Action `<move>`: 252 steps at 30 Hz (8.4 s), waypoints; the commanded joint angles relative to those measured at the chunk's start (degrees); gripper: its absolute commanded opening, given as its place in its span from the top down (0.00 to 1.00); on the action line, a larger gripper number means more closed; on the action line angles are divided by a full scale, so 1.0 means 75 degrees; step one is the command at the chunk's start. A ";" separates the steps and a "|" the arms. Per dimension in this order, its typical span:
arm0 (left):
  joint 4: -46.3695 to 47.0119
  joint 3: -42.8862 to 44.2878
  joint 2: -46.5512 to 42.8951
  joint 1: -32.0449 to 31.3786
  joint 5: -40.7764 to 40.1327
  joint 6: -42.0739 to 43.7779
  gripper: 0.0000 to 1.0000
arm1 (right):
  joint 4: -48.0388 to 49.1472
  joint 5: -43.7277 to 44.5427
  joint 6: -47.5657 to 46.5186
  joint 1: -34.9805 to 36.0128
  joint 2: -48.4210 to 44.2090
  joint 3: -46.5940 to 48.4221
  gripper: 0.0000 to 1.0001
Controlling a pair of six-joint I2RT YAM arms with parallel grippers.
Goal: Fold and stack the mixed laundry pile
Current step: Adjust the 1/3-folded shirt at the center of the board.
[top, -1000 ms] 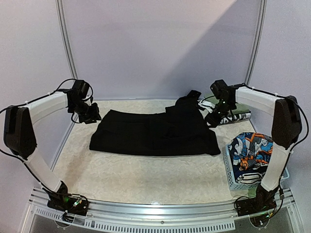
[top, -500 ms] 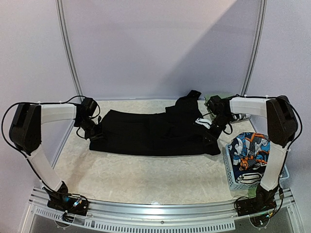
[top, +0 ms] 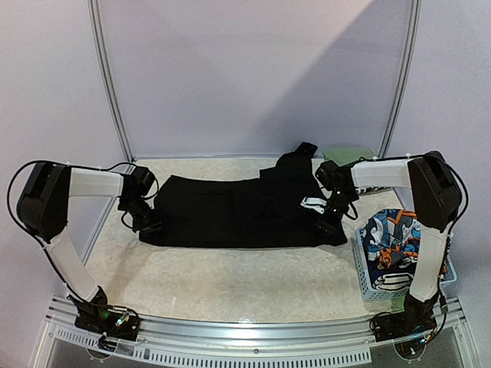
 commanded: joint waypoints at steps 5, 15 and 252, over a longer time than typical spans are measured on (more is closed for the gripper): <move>-0.1118 0.0177 -0.2162 -0.0208 0.0064 0.1104 0.66 | -0.0554 -0.0423 -0.0567 0.0157 -0.0891 -0.0520 0.65; -0.0995 0.0750 -0.2822 -0.2068 -0.1274 0.5587 0.57 | -0.0723 -0.1198 -0.2890 0.0185 -0.1364 -0.0270 0.57; 0.8112 0.0023 -0.0315 -0.2656 0.1178 -0.1504 1.00 | 0.0541 -0.1925 -0.0791 0.0516 -0.2244 -0.2550 0.52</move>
